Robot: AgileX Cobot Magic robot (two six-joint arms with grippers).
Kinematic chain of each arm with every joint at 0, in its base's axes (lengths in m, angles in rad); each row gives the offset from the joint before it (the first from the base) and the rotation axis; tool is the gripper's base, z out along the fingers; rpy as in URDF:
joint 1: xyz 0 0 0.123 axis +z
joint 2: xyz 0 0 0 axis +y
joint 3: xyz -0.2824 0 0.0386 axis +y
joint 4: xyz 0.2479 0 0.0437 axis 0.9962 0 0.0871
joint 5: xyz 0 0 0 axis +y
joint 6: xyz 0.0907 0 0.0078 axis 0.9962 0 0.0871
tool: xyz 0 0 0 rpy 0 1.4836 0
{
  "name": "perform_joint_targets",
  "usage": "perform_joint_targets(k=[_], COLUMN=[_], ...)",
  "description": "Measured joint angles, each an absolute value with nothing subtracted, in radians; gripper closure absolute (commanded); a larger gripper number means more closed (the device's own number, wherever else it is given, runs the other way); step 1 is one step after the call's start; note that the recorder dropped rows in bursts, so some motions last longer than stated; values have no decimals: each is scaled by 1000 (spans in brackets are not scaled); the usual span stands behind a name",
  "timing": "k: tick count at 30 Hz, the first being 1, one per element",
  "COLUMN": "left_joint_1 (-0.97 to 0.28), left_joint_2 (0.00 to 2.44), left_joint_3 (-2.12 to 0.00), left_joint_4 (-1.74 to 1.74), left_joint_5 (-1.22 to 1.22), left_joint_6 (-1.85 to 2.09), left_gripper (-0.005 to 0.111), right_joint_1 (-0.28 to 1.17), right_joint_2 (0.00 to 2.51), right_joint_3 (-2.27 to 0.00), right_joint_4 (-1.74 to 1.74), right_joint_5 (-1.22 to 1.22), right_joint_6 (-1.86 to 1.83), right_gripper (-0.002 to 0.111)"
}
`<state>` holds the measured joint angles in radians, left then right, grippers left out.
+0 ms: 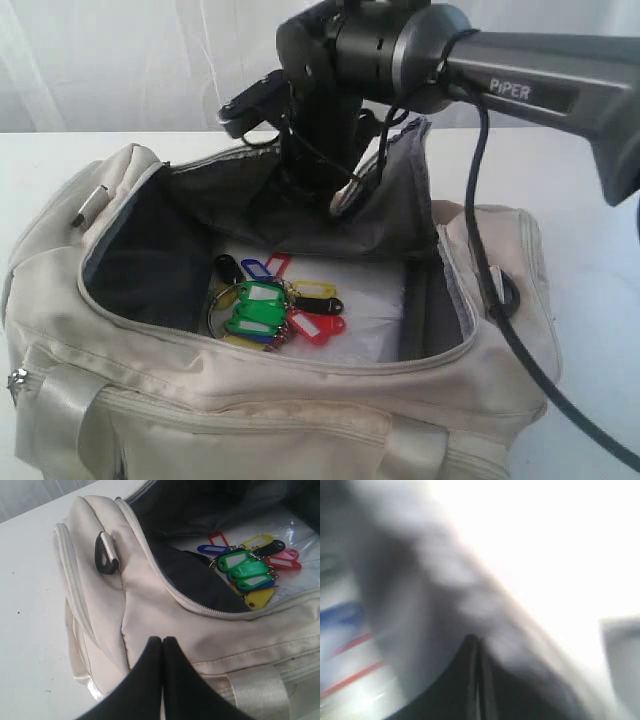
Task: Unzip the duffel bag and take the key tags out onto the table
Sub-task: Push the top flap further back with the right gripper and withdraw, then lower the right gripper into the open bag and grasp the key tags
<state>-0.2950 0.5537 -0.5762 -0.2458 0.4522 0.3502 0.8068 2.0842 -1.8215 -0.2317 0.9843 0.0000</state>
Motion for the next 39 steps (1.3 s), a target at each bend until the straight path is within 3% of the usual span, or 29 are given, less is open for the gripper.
perform_joint_targets(k=[6, 12, 17, 27, 39], left_joint_1=[-295, -295, -295, -295, -295], left_joint_2=[554, 554, 554, 554, 554], left_joint_3=[-576, -576, -576, -575, -557], left_joint_4=[-246, -246, -246, -246, -246], left_joint_5=[452, 452, 452, 450, 429], left_joint_6=[350, 350, 352, 376, 378], left_gripper=[107, 107, 107, 107, 107], right_joint_1=[788, 784, 784, 784, 784], right_joint_2=[2100, 2037, 1932, 1612, 1261], right_joint_3=[-1821, -1821, -1821, -1702, -1328], right_joint_4=[-859, -1018, -884, -223, -174], right_joint_5=[866, 939, 964, 934, 974], right_joint_6=[601, 730, 609, 49, -11], right_gripper=[108, 108, 108, 108, 108])
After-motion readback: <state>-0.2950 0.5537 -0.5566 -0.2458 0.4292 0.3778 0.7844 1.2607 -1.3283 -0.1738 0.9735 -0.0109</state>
